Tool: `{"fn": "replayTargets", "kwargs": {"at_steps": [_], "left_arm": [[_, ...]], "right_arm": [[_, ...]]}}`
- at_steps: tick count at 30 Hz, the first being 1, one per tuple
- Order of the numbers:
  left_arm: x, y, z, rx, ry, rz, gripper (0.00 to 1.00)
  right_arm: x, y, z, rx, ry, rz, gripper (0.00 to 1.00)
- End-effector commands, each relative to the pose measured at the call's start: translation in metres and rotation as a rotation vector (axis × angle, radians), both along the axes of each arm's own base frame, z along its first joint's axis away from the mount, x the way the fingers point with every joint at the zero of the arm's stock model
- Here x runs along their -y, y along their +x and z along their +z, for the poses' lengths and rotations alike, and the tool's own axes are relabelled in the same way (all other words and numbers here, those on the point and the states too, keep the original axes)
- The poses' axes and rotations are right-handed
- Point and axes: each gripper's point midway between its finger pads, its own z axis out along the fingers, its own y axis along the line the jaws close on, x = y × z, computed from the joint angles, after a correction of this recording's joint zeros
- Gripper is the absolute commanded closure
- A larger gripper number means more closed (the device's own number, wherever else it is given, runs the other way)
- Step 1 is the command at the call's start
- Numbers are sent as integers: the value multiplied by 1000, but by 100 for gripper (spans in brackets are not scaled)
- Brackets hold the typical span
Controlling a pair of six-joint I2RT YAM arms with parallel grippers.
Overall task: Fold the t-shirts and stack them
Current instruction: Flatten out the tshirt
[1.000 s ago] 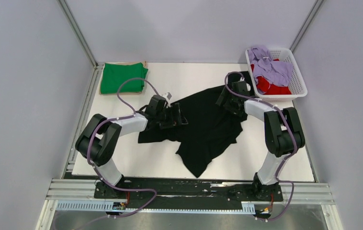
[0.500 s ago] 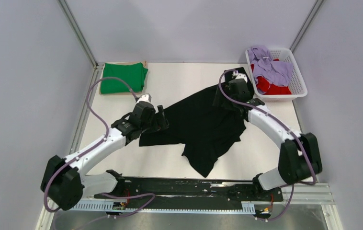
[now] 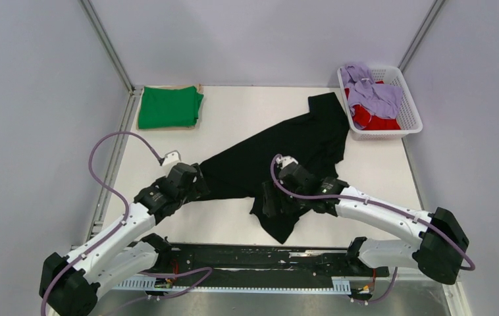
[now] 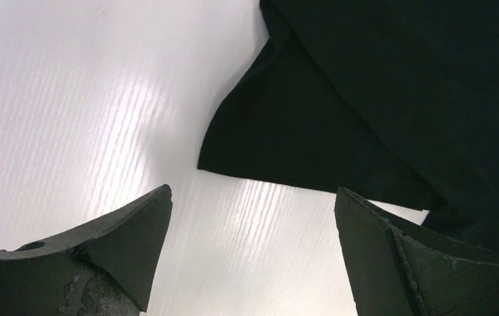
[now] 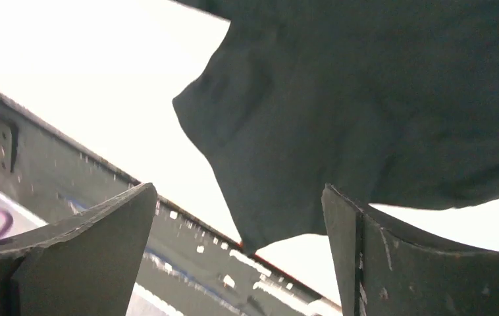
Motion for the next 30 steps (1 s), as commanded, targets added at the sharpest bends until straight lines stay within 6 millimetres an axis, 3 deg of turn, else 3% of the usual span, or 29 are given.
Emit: {"fn": "replayTargets", "kwargs": {"at_steps": [1, 4, 7, 11, 15, 20, 25, 30], "left_arm": [[-16, -4, 2, 28, 1, 88, 0], [-20, -9, -1, 27, 4, 97, 0], [-24, -11, -3, 31, 12, 112, 0], [-24, -11, -6, 25, 13, 107, 0], [-23, -11, -8, 17, 20, 104, 0], [-22, -10, -10, 11, 25, 96, 0], [-22, -11, -10, 2, 25, 99, 0], [-21, -11, -11, -3, 20, 98, 0]], "right_arm": [[-9, -55, -20, -171, -36, 53, 5], [-5, -76, -37, -253, -104, 71, 10], [-2, -83, -51, -291, -152, 67, 14], [-3, -79, -62, -284, -199, 53, 19], [-3, -71, -74, -257, -233, 38, 32], [3, -74, -88, -291, -280, 13, 35], [26, -68, -96, -269, -383, -86, 38], [36, -70, -112, -297, -459, -121, 45]]}}
